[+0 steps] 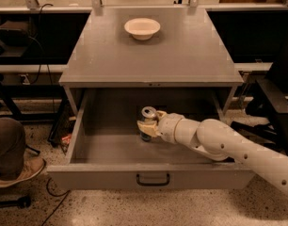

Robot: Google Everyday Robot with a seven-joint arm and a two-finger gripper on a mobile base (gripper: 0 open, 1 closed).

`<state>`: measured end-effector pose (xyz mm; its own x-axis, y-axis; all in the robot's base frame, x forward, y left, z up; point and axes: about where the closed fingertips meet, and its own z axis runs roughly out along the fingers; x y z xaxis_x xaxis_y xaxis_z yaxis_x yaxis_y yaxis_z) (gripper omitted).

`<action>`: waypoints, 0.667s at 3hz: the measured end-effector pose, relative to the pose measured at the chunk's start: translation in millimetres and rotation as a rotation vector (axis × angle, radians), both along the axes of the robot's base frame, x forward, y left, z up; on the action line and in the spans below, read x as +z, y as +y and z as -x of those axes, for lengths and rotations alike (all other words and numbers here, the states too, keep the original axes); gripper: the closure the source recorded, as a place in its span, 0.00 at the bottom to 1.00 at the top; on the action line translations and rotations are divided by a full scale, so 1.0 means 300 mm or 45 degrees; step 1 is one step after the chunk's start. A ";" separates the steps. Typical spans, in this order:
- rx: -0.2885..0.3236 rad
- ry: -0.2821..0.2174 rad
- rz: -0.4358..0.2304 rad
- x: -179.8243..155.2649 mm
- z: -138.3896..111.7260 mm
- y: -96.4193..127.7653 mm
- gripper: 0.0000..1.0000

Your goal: Place redbull can into top drawer

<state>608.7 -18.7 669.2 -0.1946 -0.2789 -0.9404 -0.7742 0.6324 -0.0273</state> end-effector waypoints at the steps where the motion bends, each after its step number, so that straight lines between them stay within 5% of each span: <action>1: 0.004 -0.003 -0.005 0.005 -0.007 -0.008 0.21; 2: 0.006 -0.004 -0.013 0.010 -0.010 -0.019 0.01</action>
Offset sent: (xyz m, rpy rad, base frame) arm 0.0046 -0.0143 0.0050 0.0174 -0.0038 -0.0007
